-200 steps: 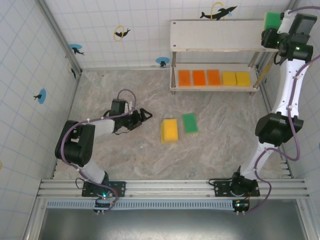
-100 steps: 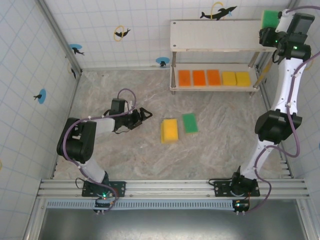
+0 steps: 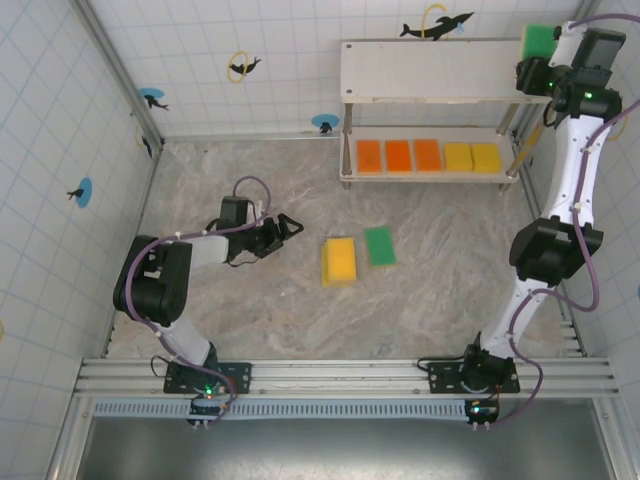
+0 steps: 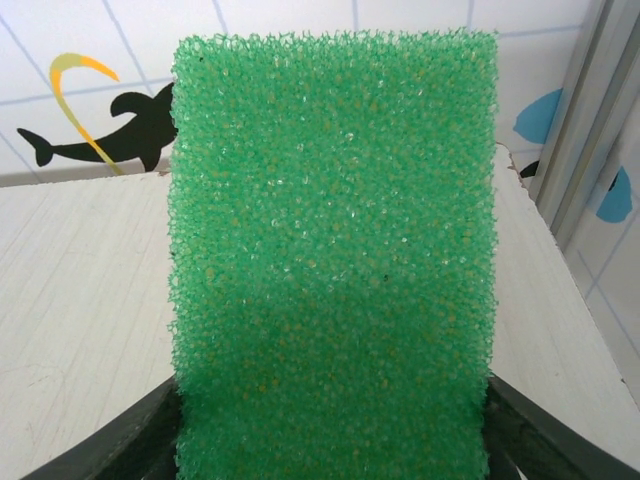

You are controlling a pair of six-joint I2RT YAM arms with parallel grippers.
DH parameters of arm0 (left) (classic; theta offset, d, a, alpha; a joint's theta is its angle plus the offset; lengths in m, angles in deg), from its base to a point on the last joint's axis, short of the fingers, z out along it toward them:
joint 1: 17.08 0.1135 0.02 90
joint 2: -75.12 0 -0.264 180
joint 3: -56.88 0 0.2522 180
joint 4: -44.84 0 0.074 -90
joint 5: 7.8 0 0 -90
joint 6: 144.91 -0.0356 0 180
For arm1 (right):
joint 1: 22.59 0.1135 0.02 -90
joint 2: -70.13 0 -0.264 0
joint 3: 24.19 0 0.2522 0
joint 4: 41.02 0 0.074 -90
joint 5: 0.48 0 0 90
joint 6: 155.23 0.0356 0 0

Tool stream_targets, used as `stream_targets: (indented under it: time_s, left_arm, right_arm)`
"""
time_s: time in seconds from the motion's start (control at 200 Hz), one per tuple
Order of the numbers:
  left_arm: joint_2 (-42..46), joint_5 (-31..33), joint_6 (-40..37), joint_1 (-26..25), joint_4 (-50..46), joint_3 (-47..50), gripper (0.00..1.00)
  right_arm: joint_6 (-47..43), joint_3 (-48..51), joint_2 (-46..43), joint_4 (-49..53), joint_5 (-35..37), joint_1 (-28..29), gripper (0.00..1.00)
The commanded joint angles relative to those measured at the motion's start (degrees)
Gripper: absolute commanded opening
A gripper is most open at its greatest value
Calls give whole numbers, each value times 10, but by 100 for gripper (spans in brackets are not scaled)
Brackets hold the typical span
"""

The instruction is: Place and organize the cleaning sponges onto the shelf

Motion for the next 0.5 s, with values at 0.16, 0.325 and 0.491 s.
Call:
stream_targets:
  time_s: [0.16,0.325,0.491]
  left_arm:
    - [-2,-14,-11,9,12,-5,98]
    - [-3,-17,-10,11,12,-6,98]
    - [-1,-16,-10,12,10,-5,98]
  right_arm:
    - [-13,-13,21,0,7,-1,68]
    - [-19,-12,27,5,10,2,68]
    - [-20,-13,33,6,13,6,71]
